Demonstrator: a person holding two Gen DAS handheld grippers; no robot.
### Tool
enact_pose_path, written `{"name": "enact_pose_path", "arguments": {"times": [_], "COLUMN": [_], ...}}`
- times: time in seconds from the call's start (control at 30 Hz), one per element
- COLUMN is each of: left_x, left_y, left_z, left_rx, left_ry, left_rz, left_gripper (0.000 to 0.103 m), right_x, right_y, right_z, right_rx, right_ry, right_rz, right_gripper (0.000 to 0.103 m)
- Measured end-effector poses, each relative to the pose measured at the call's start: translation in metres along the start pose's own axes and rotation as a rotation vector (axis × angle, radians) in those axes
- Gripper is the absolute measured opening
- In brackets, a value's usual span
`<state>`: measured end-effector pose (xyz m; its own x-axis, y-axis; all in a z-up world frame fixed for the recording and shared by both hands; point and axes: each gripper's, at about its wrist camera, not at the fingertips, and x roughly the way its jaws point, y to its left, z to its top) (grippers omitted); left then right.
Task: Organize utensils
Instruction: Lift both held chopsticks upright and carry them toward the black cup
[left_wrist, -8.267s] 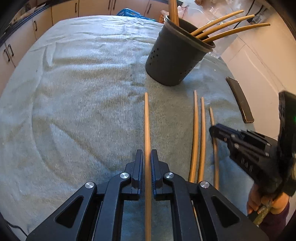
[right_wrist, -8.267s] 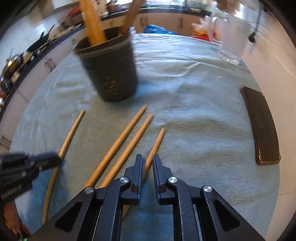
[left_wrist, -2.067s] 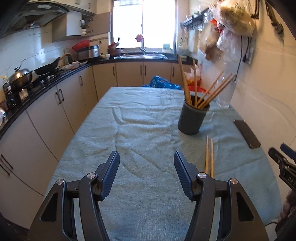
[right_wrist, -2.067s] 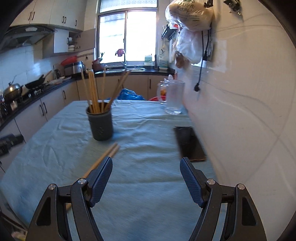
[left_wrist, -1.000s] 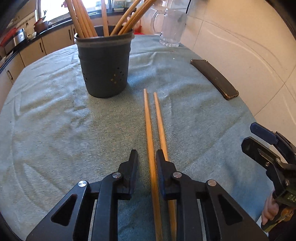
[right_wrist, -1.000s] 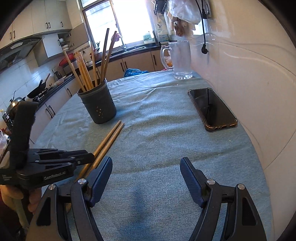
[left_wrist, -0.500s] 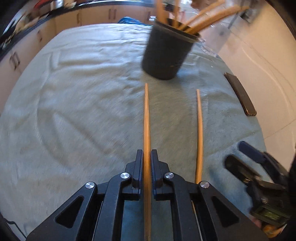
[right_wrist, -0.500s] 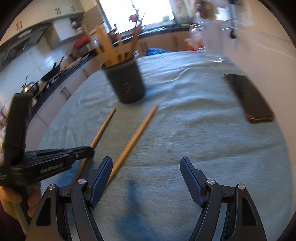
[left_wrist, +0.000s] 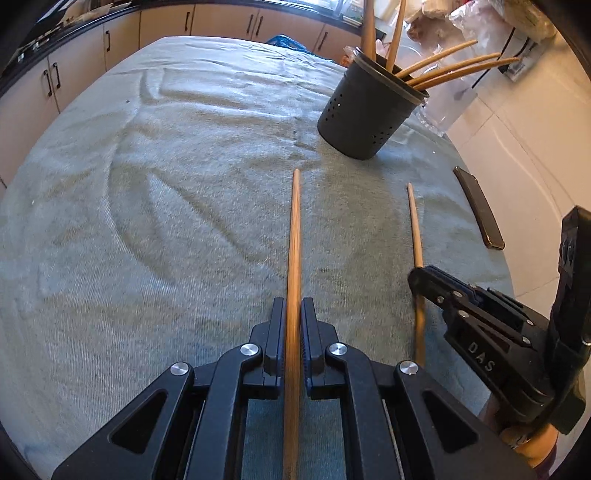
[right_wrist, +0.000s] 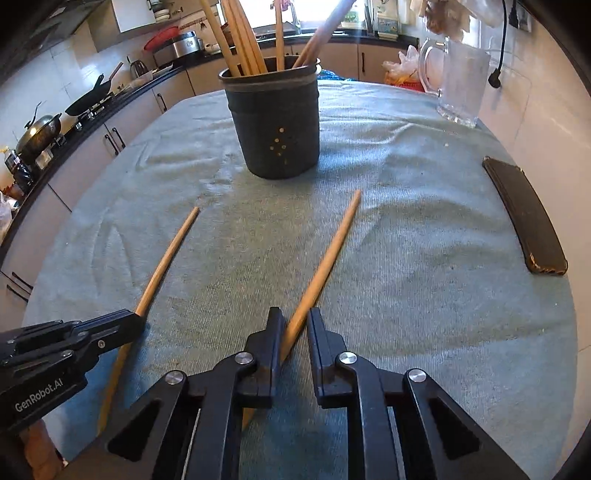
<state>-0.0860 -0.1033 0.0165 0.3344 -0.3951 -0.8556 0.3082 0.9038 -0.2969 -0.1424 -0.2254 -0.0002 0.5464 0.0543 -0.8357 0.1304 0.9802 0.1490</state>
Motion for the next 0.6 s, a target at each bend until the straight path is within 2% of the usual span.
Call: {"name": "enact_pose_path", "arguments": {"times": [0.3, 0.43, 0.5, 0.57, 0.6], "left_x": [-0.011, -0.025, -0.025, -0.019, -0.015], "left_y": [0.010, 0.010, 0.010, 0.008, 0.008], "left_z": [-0.004, 0.008, 0.019, 0.028, 0.032], "left_rx": [-0.016, -0.002, 0.009, 0.034, 0.051], "left_ry": [0.025, -0.012, -0.015, -0.001, 0.011], "left_rz": [-0.018, -0.004, 0.010, 0.032, 0.047], "left_gripper": [0.007, 0.007, 0.010, 0.022, 0.025], "right_x": [-0.025, -0.031, -0.029, -0.024, -0.021], "right_y": [-0.011, -0.018, -0.018, -0.017, -0.017], "right_z": [-0.036, -0.037, -0.035, -0.030, -0.027], "right_rx": [-0.068, -0.037, -0.032, -0.026, -0.023], "right_ry": [0.045, 0.040, 0.040, 0.048, 0.052], "right_rz": [-0.020, -0.007, -0.009, -0.009, -0.008], "right_gripper": [0.012, 0.032, 0.032, 0.032, 0.032]}}
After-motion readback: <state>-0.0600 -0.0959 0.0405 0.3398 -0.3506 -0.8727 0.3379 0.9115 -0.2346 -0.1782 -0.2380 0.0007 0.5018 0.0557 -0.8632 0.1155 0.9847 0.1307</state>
